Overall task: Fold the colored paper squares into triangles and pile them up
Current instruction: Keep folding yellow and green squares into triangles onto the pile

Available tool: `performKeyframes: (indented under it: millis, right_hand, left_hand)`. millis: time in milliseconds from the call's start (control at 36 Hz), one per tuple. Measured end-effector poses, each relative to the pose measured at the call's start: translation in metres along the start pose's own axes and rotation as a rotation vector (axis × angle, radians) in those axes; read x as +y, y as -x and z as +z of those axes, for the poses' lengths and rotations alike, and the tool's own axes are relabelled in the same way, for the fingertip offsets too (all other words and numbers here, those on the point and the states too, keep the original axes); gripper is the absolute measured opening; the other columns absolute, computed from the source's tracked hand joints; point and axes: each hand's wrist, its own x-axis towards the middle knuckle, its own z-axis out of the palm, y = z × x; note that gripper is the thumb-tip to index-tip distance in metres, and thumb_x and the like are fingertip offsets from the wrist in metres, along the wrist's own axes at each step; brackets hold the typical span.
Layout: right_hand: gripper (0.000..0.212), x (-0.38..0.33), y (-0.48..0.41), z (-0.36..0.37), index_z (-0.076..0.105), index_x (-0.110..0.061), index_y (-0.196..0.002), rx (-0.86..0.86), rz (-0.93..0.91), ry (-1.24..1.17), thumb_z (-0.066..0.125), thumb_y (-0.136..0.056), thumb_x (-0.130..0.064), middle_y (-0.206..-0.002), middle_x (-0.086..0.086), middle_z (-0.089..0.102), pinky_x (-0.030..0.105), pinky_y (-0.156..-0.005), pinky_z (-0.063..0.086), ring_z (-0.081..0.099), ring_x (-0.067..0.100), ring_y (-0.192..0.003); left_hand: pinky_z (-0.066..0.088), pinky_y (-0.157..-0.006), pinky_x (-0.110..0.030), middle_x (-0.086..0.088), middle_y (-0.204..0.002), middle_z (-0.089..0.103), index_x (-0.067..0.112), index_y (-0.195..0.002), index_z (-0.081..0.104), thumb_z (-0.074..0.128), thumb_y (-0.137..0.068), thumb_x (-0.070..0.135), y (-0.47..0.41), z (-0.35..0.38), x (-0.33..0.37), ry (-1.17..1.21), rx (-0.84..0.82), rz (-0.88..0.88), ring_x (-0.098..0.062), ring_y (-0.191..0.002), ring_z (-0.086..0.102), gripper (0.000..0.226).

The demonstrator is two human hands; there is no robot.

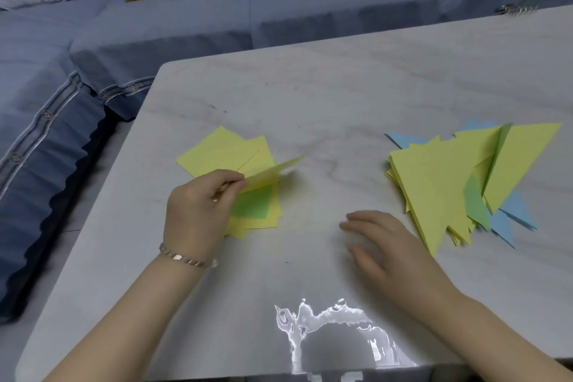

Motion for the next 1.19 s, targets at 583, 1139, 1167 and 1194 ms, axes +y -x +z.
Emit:
performKeyframes:
  millis: [583,1139,1167,1194]
  right_hand:
    - [0.023,0.0,-0.013,0.006,0.069,-0.004,-0.081,0.229,-0.189,-0.028,0.054,-0.087,-0.02,-0.082,0.003,0.065,0.006,-0.079,0.037,0.053,0.007,-0.082]
    - [0.014,0.005,0.012,-0.013,0.056,-0.027,-0.095,0.158,-0.321,0.01,0.051,-0.084,-0.019,-0.091,-0.015,0.053,0.015,-0.081,0.034,0.052,0.006,-0.082]
    - [0.014,0.003,0.013,-0.013,0.056,-0.027,-0.095,0.152,-0.331,-0.002,0.052,-0.085,-0.019,-0.09,-0.016,0.053,0.015,-0.081,0.034,0.052,0.006,-0.082]
    - [0.014,0.001,0.014,-0.014,0.057,-0.027,-0.095,0.145,-0.345,-0.012,0.052,-0.086,-0.019,-0.09,-0.016,0.053,0.016,-0.082,0.034,0.051,0.006,-0.082]
  left_hand:
    - [0.049,-0.083,-0.014,0.009,-0.088,0.07,0.02,-0.063,0.062,0.07,-0.067,0.011,0.028,0.012,0.005,0.442,-0.297,-0.152,-0.003,-0.091,0.067,0.013]
    - [0.051,-0.074,-0.029,-0.001,-0.081,0.068,0.02,-0.086,0.061,0.058,-0.086,0.035,0.039,0.012,0.016,0.167,-0.403,-0.563,-0.015,-0.074,0.065,0.015]
    - [0.054,-0.075,-0.035,-0.004,-0.082,0.069,0.02,-0.089,0.06,0.056,-0.085,0.042,0.037,0.014,0.023,0.249,-0.474,-0.691,-0.02,-0.073,0.068,0.022]
    - [0.056,-0.073,-0.038,-0.007,-0.083,0.069,0.018,-0.092,0.059,0.055,-0.085,0.046,0.034,0.017,0.028,0.315,-0.551,-0.806,-0.023,-0.072,0.069,0.029]
